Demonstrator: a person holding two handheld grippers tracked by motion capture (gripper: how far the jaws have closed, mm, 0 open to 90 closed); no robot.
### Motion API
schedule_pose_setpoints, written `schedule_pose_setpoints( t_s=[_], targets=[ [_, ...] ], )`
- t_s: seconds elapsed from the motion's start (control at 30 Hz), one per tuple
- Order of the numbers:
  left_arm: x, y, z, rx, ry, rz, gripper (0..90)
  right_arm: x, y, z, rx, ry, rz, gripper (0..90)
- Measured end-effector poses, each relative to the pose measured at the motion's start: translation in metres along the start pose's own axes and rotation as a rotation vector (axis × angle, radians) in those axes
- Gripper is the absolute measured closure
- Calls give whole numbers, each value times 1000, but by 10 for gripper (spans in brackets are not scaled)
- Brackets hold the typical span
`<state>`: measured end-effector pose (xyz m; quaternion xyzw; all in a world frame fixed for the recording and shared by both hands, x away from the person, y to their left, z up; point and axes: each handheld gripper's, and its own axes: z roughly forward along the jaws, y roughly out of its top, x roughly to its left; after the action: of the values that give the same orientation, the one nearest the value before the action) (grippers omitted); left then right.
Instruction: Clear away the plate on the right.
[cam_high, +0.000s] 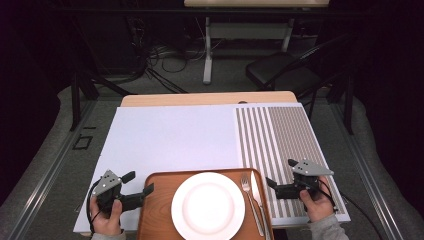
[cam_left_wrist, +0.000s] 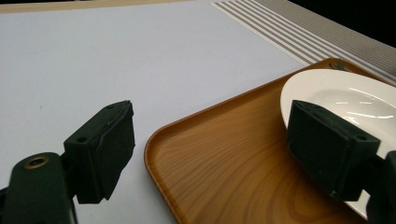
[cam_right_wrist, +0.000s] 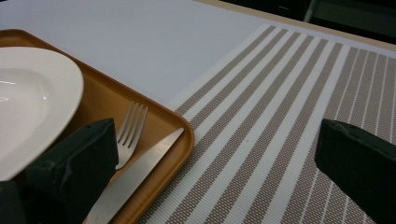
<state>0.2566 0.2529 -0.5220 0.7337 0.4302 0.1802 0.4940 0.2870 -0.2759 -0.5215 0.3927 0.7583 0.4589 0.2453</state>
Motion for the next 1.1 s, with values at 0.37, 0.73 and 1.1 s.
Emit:
schedule_pose_setpoints(
  t_s=[0.37,0.73,1.1],
  targets=[
    [3,-1,-2,-6,10,-10,160,-14,-7,1,11,-36,46,0],
    [6,-3,-4,-10,18,-23,160,-20,-12,2,31,-70,69,0],
    [7,-3,-4,-7,18,-20,160,-25,-16,3,38,-90,80,0]
  ],
)
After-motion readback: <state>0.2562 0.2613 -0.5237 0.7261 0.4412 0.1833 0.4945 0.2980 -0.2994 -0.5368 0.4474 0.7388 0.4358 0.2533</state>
